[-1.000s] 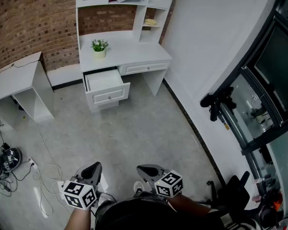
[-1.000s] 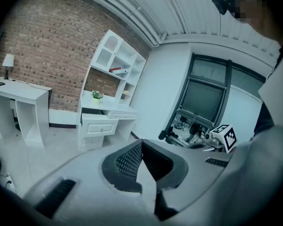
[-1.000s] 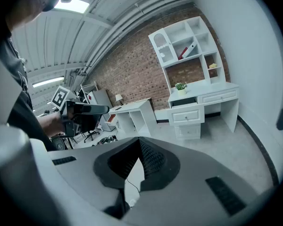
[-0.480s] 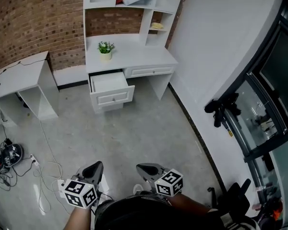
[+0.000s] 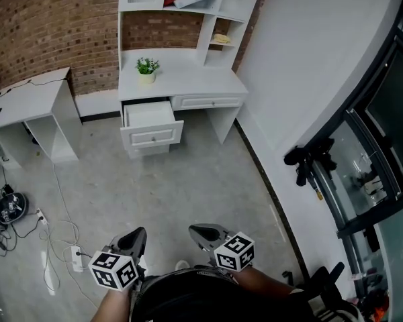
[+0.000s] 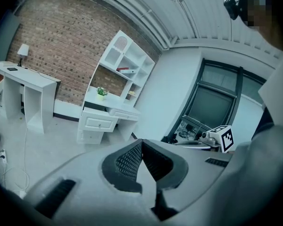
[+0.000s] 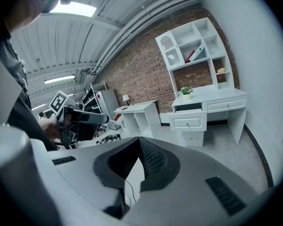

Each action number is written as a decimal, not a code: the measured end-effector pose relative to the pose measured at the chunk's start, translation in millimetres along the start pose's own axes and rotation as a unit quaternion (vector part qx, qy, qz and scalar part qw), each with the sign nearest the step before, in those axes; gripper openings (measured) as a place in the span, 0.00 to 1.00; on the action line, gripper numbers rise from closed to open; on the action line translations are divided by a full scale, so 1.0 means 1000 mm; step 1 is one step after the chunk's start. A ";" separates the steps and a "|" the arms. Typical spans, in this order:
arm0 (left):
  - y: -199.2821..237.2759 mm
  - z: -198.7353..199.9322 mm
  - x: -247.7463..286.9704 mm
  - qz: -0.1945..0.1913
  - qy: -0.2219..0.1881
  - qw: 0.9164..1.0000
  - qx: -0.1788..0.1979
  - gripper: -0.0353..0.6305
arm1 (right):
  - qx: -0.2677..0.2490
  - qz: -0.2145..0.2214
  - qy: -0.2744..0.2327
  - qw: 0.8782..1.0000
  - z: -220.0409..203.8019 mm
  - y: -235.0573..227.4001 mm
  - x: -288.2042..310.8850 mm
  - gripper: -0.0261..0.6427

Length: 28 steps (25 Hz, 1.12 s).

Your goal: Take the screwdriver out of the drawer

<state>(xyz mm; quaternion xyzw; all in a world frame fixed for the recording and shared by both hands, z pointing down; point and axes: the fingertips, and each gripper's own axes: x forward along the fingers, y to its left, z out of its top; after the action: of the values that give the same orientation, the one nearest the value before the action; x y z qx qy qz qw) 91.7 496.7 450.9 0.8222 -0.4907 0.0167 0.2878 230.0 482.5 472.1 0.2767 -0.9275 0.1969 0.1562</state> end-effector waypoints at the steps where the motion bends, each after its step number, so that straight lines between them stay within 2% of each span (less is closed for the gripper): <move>1: -0.006 -0.003 0.004 0.001 0.001 1.000 -0.001 0.08 | -0.005 0.003 0.000 1.000 0.000 -0.003 -0.004 0.05; 8: -0.035 -0.008 0.027 0.016 -0.004 1.000 0.010 0.08 | 0.003 0.009 0.001 1.000 -0.013 -0.033 -0.033 0.05; 13: -0.052 -0.018 0.033 0.013 0.020 0.999 0.021 0.08 | 0.027 0.003 -0.007 1.000 -0.022 -0.044 -0.050 0.05; 20: -0.050 -0.013 0.044 0.016 0.025 0.999 0.019 0.08 | 0.032 0.007 -0.004 0.999 -0.025 -0.049 -0.052 0.05; 28: -0.057 -0.011 0.068 0.001 0.039 0.999 0.026 0.08 | 0.046 -0.001 -0.006 0.999 -0.027 -0.067 -0.053 0.05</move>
<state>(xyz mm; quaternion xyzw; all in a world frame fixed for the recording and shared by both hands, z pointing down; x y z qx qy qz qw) 176.1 468.1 455.1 0.8274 -0.4799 0.0614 0.2853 315.4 467.0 492.8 0.2854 -0.9180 0.2380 0.1382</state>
